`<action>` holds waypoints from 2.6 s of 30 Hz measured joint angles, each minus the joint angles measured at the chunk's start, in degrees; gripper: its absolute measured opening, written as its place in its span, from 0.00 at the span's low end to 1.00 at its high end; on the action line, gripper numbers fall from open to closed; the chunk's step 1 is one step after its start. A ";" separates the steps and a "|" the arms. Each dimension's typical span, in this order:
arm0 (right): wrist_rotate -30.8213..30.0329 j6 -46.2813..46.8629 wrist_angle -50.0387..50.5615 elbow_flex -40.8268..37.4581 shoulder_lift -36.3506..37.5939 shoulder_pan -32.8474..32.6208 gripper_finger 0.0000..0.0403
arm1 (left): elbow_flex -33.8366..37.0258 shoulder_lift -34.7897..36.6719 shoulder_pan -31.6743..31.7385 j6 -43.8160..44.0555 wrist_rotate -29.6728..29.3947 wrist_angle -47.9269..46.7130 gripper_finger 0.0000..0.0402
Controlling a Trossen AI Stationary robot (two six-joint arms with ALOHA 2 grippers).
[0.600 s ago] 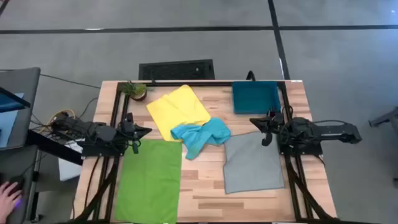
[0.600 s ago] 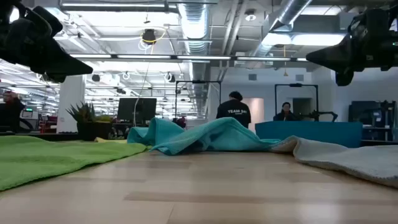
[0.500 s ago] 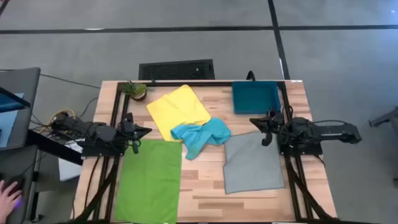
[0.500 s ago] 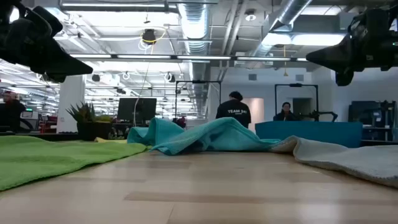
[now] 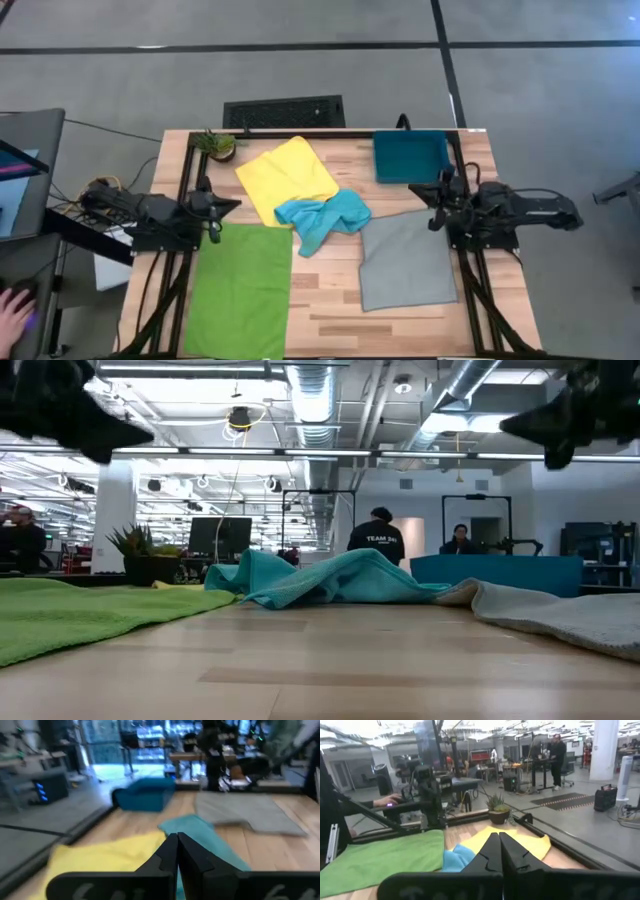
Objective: Fold microfiber towels
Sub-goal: Fold the blue microfiber cloth
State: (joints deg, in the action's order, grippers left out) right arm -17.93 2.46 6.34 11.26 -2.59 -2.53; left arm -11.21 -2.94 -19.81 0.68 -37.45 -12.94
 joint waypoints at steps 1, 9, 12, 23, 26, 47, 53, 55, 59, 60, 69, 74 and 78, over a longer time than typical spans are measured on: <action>-0.02 -0.22 1.45 1.88 -1.02 0.04 0.01 | -1.58 -0.96 0.00 -0.83 -1.00 -0.32 0.00; -2.08 -1.01 13.53 16.62 -17.60 0.03 0.01 | -18.41 -16.50 0.04 -6.76 -6.51 -6.96 0.00; -2.07 0.91 16.20 22.22 -25.19 0.03 0.01 | -25.61 -25.27 0.03 -2.96 -6.75 -14.82 0.00; 9.89 26.04 43.89 42.43 -47.00 0.13 0.01 | -45.81 -51.65 2.97 34.44 1.19 -46.70 0.00; 14.79 28.84 46.33 44.79 -50.12 0.04 0.03 | -47.54 -55.07 3.84 39.63 7.10 -47.42 0.00; 27.11 27.50 39.27 45.80 -63.83 7.11 0.18 | -47.95 -67.46 4.73 59.10 21.10 -40.38 0.00; 27.39 21.42 33.35 45.80 -68.03 10.12 0.30 | -47.95 -67.50 5.48 61.96 20.50 -39.61 0.00; 28.88 19.97 31.67 45.96 -69.61 10.78 0.36 | -47.95 -67.50 5.83 63.03 20.61 -39.61 0.00; 32.97 16.22 30.88 48.40 -73.24 12.25 0.49 | -47.95 -67.50 6.45 63.61 23.64 -39.53 0.04; 33.70 15.25 31.13 48.90 -74.27 12.62 0.52 | -47.95 -67.50 6.45 63.91 23.83 -39.46 0.06; 39.29 13.74 31.15 56.51 -86.30 18.71 0.59 | -47.95 -67.50 6.86 66.44 23.96 -39.48 0.31; 43.55 16.49 32.50 62.71 -95.09 22.98 0.56 | -47.95 -67.48 6.88 68.17 25.06 -39.48 0.37; 45.16 11.65 36.18 68.12 -102.16 25.12 0.55 | -47.95 -67.48 6.86 68.05 25.17 -39.48 0.38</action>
State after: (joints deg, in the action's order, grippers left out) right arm 27.23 14.11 42.52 79.38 -104.75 22.60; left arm -59.16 -70.41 -12.95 68.73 -12.27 -52.42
